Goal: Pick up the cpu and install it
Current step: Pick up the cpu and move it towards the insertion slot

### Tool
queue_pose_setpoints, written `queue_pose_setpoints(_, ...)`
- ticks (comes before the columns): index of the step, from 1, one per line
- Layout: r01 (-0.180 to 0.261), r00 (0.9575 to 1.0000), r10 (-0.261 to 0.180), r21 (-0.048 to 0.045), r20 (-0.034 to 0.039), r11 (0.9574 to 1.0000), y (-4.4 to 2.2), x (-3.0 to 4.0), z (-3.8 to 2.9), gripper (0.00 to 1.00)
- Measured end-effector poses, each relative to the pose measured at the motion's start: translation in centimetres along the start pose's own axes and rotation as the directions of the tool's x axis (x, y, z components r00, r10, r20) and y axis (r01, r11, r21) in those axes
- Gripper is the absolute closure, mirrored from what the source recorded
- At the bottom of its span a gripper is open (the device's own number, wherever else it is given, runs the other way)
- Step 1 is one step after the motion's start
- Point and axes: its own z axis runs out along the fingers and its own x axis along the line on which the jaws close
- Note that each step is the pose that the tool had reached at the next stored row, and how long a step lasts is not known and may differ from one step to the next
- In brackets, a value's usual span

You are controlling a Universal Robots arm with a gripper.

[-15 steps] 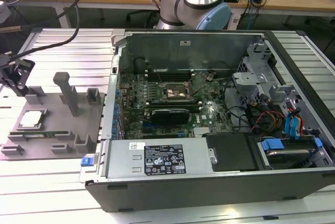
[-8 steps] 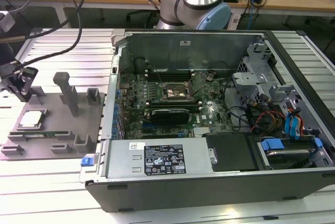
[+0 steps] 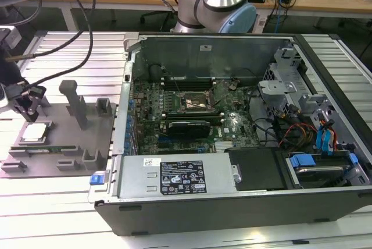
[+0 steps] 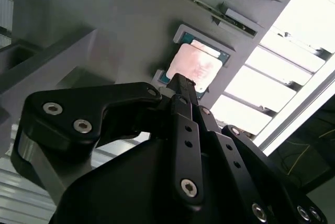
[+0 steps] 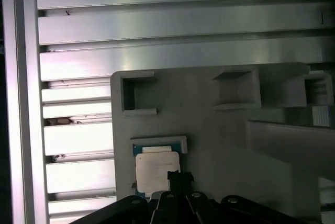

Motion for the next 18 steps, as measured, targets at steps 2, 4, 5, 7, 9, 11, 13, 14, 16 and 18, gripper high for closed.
queue_pose_setpoints(2,0.0,1.0,0.0,0.0002,-0.0002,1.0,-0.08,0.2,0.65,0.89)
queue_pose_setpoints(4,0.0,1.0,0.0,0.0,0.0001,1.0,-0.13,0.53,1.25,0.89)
queue_pose_setpoints(5,0.0,1.0,0.0,0.0,0.0002,1.0,-0.14,0.6,1.41,0.89)
queue_pose_setpoints(7,0.0,1.0,0.0,0.0,0.0001,1.0,-0.19,0.73,1.78,0.89)
queue_pose_setpoints(9,0.0,1.0,0.0,-0.0001,0.0003,1.0,-0.25,0.82,1.93,0.89)
queue_pose_setpoints(11,0.0,1.0,0.0,0.0,0.0002,1.0,-0.31,0.98,2.07,0.89)
queue_pose_setpoints(13,0.0,1.0,0.0,0.0,0.0004,1.0,-0.38,1.21,2.25,0.89)
queue_pose_setpoints(14,0.0,1.0,0.0,0.0,0.0005,1.0,-0.41,1.32,2.35,0.89)
queue_pose_setpoints(16,0.0,1.0,0.0,-0.0002,0.0008,1.0,-0.45,1.43,2.6,0.89)
queue_pose_setpoints(18,0.0,1.0,0.0,0.0001,0.0006,1.0,-0.46,1.47,2.8,0.89)
